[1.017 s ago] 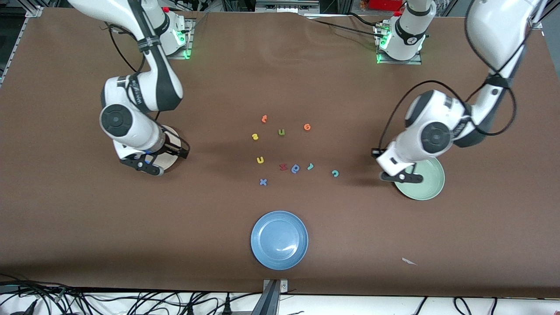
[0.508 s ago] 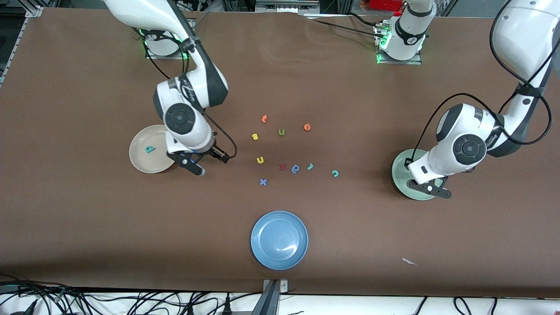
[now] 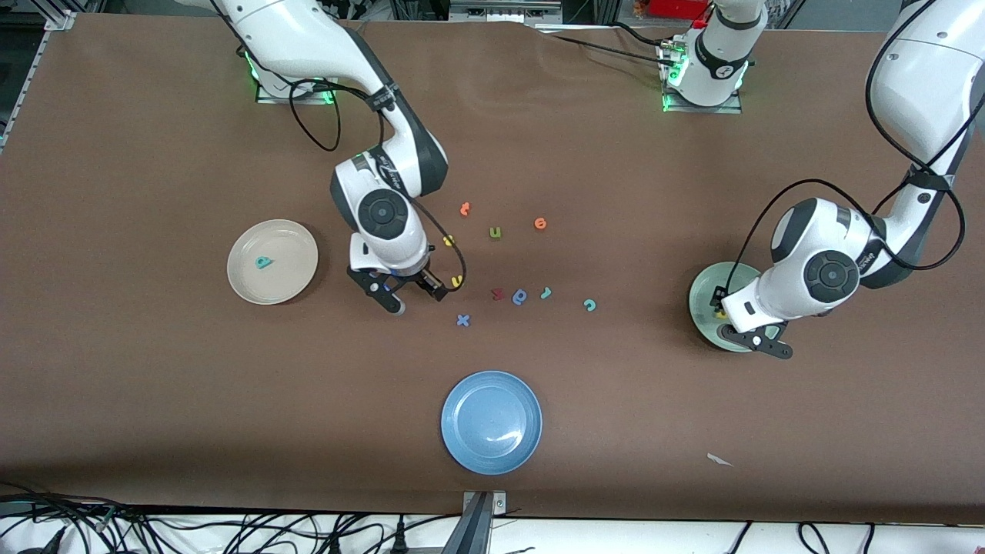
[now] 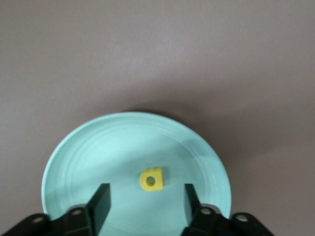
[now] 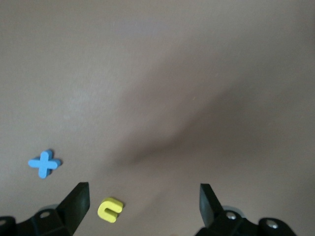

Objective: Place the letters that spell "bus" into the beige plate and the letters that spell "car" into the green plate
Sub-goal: 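Grasp the u with the right gripper while the left gripper grasps the c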

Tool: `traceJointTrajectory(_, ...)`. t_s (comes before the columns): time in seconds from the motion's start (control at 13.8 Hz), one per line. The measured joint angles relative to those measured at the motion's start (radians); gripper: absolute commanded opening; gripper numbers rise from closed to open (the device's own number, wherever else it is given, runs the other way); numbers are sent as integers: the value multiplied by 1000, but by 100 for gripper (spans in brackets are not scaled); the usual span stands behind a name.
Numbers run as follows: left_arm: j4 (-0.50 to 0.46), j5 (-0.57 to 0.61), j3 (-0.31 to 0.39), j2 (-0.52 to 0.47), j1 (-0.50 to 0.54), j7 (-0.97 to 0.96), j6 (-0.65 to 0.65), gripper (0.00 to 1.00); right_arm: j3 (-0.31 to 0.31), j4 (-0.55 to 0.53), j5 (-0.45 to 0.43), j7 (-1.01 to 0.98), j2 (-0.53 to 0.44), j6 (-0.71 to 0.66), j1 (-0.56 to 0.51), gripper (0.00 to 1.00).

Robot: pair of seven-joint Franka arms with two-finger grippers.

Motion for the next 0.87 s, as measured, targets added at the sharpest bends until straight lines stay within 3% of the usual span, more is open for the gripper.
traceJointTrajectory(0.15, 10, -9, -14, 0, -25, -75, 0, 99, 1, 1, 0, 26, 16, 15, 27, 76)
traceJointTrajectory(0.44, 40, -64, -19, 39, -195, -405, 6, 97, 1, 1, 0, 100, 61, 114, 61, 75)
traceJointTrajectory(0.87, 60, -81, -6, 122, -354, -672, 116, 93, 1, 2, 0, 134, 99, 178, 78, 60)
